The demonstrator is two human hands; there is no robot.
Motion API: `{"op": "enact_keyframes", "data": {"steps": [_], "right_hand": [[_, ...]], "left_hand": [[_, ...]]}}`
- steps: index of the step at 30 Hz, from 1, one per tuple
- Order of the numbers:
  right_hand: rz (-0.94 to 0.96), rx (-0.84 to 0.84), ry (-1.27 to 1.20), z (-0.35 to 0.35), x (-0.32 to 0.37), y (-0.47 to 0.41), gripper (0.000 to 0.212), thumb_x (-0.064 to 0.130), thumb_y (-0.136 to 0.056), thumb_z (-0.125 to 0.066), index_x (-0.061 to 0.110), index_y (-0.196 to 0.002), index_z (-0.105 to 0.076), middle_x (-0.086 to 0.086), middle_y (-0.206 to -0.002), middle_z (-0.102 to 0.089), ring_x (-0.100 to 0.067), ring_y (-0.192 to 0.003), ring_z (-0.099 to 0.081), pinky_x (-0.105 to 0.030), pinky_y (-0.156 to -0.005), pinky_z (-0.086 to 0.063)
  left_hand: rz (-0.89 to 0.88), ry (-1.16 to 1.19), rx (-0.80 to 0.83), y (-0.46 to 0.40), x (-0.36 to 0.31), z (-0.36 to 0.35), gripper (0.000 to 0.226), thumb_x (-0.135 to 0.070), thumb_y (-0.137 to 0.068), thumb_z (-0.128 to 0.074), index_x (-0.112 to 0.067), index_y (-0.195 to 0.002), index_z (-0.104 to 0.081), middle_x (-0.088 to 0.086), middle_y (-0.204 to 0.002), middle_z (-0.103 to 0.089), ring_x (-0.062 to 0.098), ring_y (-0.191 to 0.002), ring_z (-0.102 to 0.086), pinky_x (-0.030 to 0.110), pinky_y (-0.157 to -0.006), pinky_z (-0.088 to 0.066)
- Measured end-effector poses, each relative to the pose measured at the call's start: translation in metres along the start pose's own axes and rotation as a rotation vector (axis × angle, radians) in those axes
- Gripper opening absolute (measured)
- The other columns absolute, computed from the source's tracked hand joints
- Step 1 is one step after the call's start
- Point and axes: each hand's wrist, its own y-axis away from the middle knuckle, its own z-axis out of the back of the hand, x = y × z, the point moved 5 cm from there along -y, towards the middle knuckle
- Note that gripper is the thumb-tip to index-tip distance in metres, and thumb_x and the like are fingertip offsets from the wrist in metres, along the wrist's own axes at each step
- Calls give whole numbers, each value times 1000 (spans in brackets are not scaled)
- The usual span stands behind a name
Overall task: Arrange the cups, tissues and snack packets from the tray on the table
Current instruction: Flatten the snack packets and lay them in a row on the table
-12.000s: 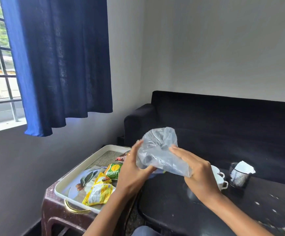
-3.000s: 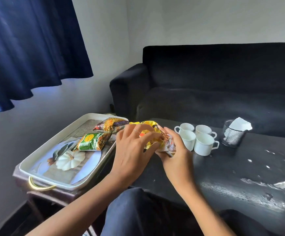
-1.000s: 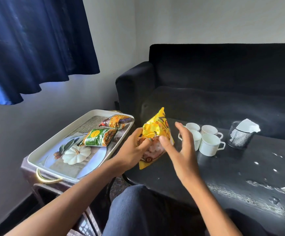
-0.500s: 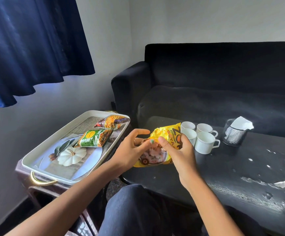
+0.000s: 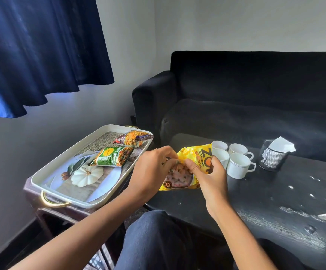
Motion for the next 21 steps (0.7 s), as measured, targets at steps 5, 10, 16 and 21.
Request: {"op": "enact_keyframes", "data": {"steps": [5, 10, 16, 21], "right_hand": [[-26, -25, -120, -2, 0, 0, 46, 42, -69, -77, 19, -106, -63, 9, -98, -71, -7, -92, -64, -24, -79, -51], [-55, -28, -175, -6, -2, 0, 29, 39, -70, -77, 25, -92, -64, 19, -83, -71, 2, -82, -65, -20, -71, -49], [-13, -67, -113, -4, 0, 2, 31, 37, -74, -76, 25, -99, -62, 15, -92, -69, 1, -85, -64, -17, -71, -48], [34, -45, -94, -4, 5, 8, 30, 37, -74, -75, 25, -97, -61, 14, -90, -69, 3, -82, -64, -10, -65, -47]], "left_hand": [[201, 322, -69, 0, 6, 3, 9, -22, -91, -64, -27, -84, -60, -18, -77, -68, -7, -73, -65, 8, -56, -50], [411, 593, -135, 1, 14, 1, 9, -21, -94, -57, -21, -85, -56, 1, -89, -71, 7, -83, -69, 20, -69, -56], [376, 685, -13, 0, 14, -2, 6, -26, -92, -58, -20, -95, -60, 5, -92, -73, 14, -85, -70, 25, -76, -57], [350, 612, -77, -2, 16, 2, 7, -24, -87, -67, -20, -89, -72, -2, -83, -75, 7, -78, -71, 23, -75, -58]]}}
